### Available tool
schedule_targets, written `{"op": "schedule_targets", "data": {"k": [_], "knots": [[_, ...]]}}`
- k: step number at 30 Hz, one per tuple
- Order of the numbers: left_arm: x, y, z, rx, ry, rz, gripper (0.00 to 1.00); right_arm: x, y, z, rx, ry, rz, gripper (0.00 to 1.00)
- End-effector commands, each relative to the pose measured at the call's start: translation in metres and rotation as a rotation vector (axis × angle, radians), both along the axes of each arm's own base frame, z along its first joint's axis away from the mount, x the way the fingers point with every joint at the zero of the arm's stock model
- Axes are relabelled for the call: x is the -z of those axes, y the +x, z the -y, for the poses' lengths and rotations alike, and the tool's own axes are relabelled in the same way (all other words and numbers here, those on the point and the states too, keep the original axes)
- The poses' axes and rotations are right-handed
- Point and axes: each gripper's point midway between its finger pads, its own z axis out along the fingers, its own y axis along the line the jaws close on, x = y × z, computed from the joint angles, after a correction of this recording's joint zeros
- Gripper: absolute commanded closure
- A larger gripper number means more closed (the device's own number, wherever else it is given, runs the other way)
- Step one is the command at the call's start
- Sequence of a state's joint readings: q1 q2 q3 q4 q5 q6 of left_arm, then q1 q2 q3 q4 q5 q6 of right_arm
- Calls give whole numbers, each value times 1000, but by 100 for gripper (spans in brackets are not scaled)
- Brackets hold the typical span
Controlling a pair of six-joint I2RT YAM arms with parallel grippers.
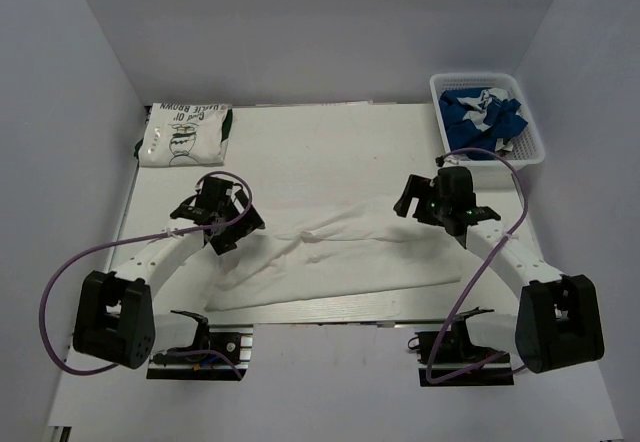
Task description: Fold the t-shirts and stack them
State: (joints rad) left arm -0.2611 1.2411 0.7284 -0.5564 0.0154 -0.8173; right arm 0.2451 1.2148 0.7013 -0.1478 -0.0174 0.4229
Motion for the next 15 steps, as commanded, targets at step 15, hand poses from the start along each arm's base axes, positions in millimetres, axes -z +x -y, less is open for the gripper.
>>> {"op": "schedule_targets", "data": {"k": [15], "knots": [[8,-9,60,261,-55,28,0,34,-15,-12,-69,21,-77,10]]}}
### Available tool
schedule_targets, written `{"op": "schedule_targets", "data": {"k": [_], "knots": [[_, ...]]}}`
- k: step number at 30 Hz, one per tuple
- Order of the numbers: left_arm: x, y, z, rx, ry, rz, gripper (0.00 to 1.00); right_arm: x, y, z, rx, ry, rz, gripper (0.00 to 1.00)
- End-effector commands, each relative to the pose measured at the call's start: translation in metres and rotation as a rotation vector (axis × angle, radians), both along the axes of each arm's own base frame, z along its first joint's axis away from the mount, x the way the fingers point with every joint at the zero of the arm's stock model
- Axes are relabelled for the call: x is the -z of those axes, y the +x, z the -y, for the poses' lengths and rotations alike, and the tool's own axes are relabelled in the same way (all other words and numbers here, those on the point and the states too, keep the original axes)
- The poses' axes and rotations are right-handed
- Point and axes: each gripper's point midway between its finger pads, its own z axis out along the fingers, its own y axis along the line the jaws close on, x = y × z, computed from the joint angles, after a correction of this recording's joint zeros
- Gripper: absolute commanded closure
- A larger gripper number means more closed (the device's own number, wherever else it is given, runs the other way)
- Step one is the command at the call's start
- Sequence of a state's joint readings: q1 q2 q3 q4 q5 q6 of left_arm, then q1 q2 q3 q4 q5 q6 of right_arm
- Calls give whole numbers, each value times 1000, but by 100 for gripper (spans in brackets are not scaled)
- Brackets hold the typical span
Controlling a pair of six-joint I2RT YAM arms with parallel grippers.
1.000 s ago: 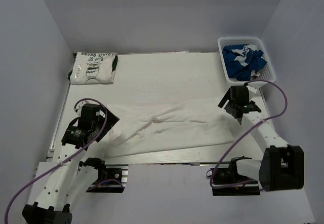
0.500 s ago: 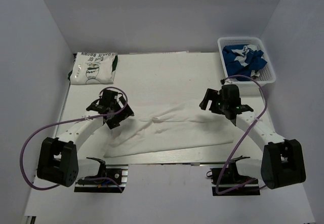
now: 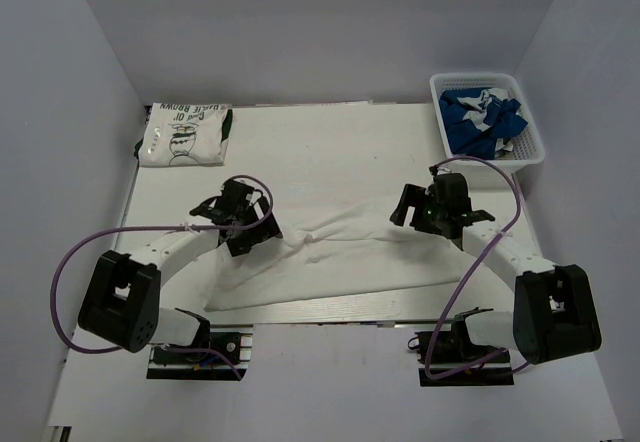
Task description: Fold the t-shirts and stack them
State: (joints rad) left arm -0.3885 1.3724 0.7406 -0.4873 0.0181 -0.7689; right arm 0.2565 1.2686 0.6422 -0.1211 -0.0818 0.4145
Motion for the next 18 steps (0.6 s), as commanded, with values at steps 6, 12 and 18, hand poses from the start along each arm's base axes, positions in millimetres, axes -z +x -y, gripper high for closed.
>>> {"op": "schedule_targets", "data": {"k": [6,12,18], "knots": [[-37,-42,64,295,-239,72,0,7,3,1,6,-9,-5,10],[-43,-88,98,486,-338,-13,0,10,-1,5,12,-23,-8,10],[-87,-93,127,631,-379,128,0,3,-2,11,31,-41,23,10]]}}
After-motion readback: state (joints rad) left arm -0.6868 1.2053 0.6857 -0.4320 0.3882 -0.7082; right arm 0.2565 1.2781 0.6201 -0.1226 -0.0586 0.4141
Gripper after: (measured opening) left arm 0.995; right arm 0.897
